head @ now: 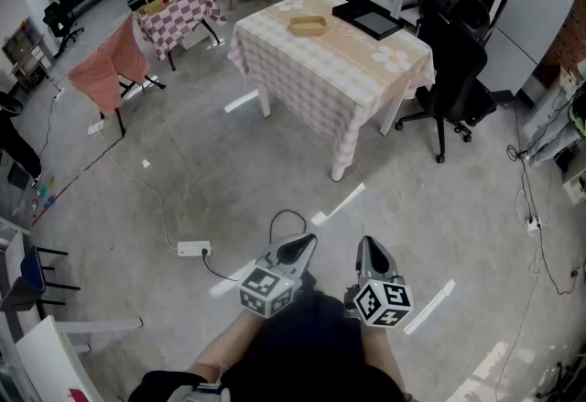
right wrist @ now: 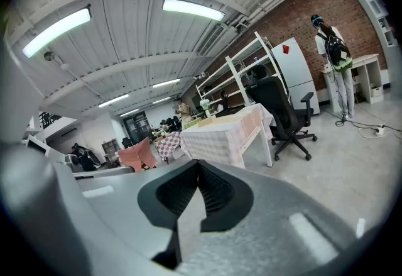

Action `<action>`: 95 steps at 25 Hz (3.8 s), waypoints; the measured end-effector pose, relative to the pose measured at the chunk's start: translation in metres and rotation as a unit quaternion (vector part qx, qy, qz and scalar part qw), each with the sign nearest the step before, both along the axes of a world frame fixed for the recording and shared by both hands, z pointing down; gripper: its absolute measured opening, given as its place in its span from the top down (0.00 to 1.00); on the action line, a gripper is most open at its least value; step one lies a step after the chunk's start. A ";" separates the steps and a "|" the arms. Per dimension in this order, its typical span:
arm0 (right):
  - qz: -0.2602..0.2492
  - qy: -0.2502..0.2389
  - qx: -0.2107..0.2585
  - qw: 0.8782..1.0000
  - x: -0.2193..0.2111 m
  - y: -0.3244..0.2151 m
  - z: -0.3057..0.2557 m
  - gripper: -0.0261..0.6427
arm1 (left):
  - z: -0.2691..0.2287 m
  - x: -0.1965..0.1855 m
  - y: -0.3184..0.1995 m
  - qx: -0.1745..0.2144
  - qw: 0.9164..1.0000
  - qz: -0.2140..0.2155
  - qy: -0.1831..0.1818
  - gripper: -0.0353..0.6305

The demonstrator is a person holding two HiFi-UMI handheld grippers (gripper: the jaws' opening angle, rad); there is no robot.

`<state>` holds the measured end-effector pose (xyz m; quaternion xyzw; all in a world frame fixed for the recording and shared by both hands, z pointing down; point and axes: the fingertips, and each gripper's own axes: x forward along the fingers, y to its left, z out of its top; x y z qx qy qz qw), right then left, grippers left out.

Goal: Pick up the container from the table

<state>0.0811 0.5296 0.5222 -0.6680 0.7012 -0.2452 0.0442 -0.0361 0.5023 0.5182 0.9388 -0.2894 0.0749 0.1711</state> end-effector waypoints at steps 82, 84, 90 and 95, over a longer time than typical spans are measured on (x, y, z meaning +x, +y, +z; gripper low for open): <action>-0.014 0.049 0.010 0.999 -0.003 -0.397 -0.008 0.95 | -0.006 0.025 -0.396 -0.024 0.999 0.022 0.013 0.93; -0.016 0.050 0.009 0.999 -0.005 -0.400 -0.008 0.95 | -0.006 0.022 -0.400 -0.026 0.999 0.018 0.015 0.93; -0.014 0.057 -0.001 0.998 -0.003 -0.399 -0.009 0.95 | -0.004 0.014 -0.396 -0.036 0.999 0.008 0.015 0.93; -0.020 0.060 -0.008 0.998 -0.003 -0.398 -0.006 0.95 | 0.002 0.006 -0.388 -0.047 0.999 -0.005 0.015 0.93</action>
